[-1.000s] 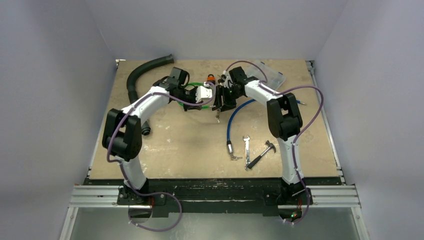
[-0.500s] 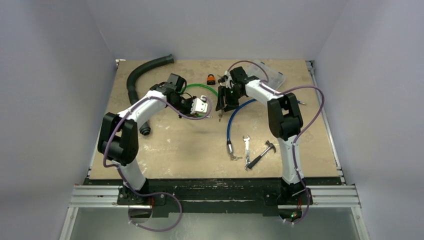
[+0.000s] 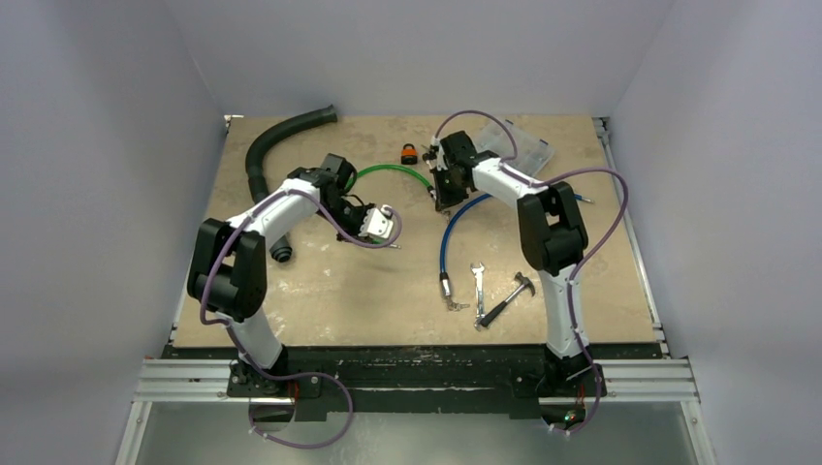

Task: Lock with the key
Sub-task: Pick up the lock from the center of the board.

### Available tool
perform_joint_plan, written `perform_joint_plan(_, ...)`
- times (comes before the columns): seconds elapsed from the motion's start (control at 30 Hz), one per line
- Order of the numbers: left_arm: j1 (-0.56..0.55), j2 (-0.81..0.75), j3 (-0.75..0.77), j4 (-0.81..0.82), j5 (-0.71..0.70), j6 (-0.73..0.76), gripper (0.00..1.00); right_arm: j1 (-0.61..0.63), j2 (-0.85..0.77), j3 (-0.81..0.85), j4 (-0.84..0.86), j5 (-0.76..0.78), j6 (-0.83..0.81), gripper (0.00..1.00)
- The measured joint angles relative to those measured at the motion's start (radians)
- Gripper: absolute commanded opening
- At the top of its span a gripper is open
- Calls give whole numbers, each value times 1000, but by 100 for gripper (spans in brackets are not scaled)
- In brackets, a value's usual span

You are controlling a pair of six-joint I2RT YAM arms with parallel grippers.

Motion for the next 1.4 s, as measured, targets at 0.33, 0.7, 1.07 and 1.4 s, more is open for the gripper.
perform_joint_plan(0.33,34,-1,11,29,68,-107,68,0,-179,-214,77,30,-118,0)
perform_joint_plan(0.7,81,139,161,550,170,-336,79,14,-400,-401,293,58,-301,0)
perform_joint_plan(1.07,15,356,264,805,83,-265,72,70,-469,-461,373,60,-373,0)
perform_joint_plan(1.4,2,358,255,916,39,-232,0,89,-509,-491,397,40,-386,1)
